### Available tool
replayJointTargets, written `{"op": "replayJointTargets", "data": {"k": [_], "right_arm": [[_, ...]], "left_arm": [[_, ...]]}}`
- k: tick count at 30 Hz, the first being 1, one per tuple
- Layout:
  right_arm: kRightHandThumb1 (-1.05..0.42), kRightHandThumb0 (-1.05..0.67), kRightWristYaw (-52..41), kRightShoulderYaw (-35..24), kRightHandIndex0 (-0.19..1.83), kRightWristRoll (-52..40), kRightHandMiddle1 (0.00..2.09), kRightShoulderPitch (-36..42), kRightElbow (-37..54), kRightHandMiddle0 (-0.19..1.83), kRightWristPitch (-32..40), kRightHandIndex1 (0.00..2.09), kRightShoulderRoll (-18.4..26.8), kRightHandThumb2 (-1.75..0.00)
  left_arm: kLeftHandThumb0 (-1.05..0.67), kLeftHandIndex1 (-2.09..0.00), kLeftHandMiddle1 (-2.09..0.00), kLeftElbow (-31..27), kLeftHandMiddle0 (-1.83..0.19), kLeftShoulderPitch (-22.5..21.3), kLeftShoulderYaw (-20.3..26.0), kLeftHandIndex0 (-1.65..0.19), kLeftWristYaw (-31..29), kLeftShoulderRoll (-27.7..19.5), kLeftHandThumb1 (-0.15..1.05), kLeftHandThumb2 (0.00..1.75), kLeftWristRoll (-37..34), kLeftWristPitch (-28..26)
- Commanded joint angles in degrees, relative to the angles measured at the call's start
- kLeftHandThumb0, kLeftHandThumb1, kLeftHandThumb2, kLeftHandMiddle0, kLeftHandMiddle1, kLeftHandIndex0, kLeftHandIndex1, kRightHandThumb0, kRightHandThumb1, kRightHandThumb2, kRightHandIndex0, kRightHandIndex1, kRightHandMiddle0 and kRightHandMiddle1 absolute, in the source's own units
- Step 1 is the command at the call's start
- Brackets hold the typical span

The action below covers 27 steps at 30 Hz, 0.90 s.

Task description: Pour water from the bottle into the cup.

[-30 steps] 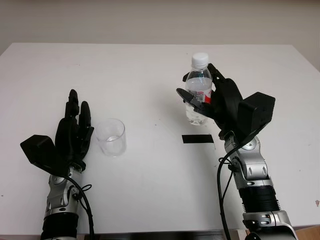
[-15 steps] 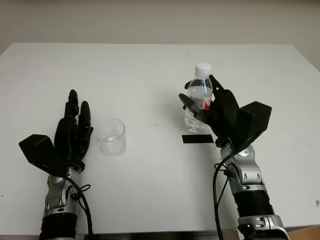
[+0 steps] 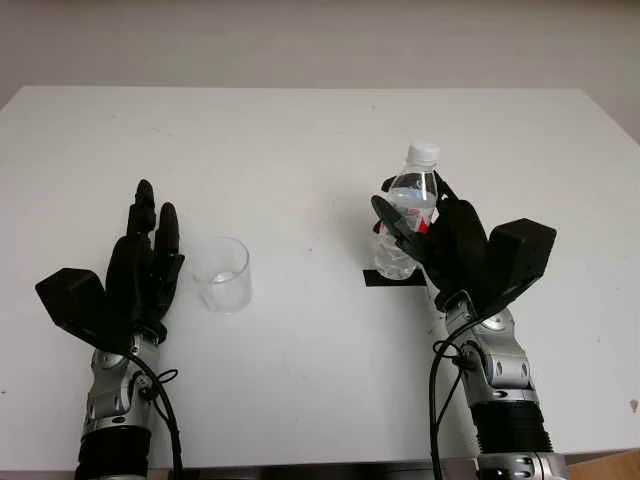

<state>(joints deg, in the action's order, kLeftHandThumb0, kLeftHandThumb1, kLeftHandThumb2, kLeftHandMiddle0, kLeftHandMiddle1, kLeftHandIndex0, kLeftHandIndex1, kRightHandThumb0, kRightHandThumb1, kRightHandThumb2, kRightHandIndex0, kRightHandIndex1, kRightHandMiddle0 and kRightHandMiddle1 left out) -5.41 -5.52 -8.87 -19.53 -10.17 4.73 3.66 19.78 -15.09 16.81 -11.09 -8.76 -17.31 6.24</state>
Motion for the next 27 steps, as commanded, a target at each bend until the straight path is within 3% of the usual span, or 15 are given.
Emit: {"op": "replayJointTargets", "data": {"k": [1,27], "right_arm": [[-1.05,-0.37,0.1,-0.3,1.54,0.0,2.09,0.1,0.8,1.09,-0.7,2.09,0.0,-0.4],[-1.05,-0.37,-0.3,0.6,1.57,1.9,2.09,-1.0,-5.2,1.09,-3.9,2.09,-0.6,-0.41]], "left_arm": [[-0.63,-0.06,-0.06,0.2,0.1,1.2,0.2,0.12,0.0,-0.4,1.05,0.5,0.1,-0.3],[-0.62,-0.05,-0.05,0.2,0.12,1.4,0.5,0.15,-0.6,-0.7,1.05,0.52,-0.1,-0.3]]}}
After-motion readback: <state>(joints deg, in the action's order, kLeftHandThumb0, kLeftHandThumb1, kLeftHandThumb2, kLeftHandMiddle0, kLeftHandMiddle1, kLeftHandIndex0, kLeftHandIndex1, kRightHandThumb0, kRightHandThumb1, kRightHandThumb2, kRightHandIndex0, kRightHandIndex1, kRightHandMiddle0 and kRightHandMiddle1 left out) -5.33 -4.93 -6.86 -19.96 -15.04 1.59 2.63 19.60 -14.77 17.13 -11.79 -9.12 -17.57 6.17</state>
